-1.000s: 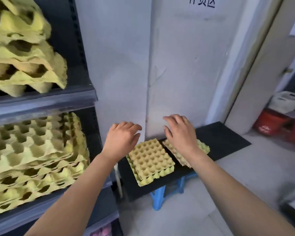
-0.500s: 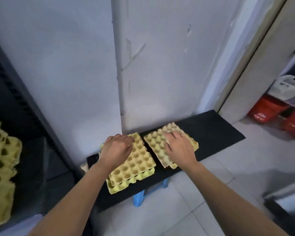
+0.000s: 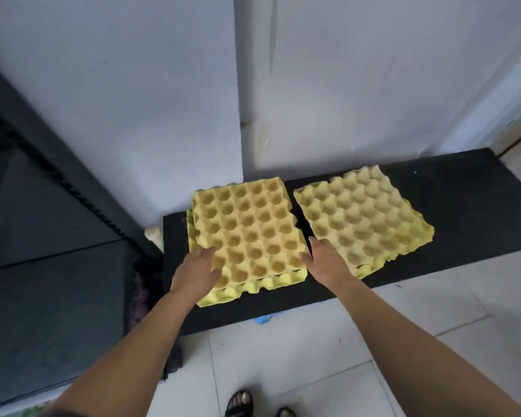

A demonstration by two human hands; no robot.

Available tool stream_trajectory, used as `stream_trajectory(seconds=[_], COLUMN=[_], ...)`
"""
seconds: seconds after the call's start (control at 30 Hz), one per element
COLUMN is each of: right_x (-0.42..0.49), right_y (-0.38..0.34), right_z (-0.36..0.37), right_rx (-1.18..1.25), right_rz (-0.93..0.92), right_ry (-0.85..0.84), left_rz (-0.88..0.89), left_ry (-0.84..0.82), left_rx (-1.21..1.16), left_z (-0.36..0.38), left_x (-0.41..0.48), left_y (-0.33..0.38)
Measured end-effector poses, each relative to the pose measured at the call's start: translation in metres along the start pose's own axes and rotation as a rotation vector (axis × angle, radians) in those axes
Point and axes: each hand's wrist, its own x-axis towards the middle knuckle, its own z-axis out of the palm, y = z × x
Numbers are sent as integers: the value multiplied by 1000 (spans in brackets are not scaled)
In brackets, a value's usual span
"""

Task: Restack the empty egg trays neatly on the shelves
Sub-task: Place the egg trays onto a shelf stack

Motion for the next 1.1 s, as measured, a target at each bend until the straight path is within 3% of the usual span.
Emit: stream_trajectory(seconds=[0.13,0.33,0.43,0.63,0.8,0.93,1.1], right_x=[56,105,107,80,39,-4,-54], right_y=[10,18,18,9,-8,-26,-43], right_z=[47,86,85,59,20,-22,-74], right_rx=[50,412,427,475,570,616,689], right_rz=[68,321,344,280,313,332,357], right_ry=[-63,31,50,113,145,187,280], left_rz=[-182,-448,-516,-457,-410,-404,-235], left_ry=[4,31,71,113,123,181,230], left_rx=[-139,-454,-593,-784,-775,-637,-785], left_z=[43,80,81,61,24,-21,-69], left_x=[48,87,92,73,38,4,-40], left_y=[-18,-33,-32,-31,-18,6,31])
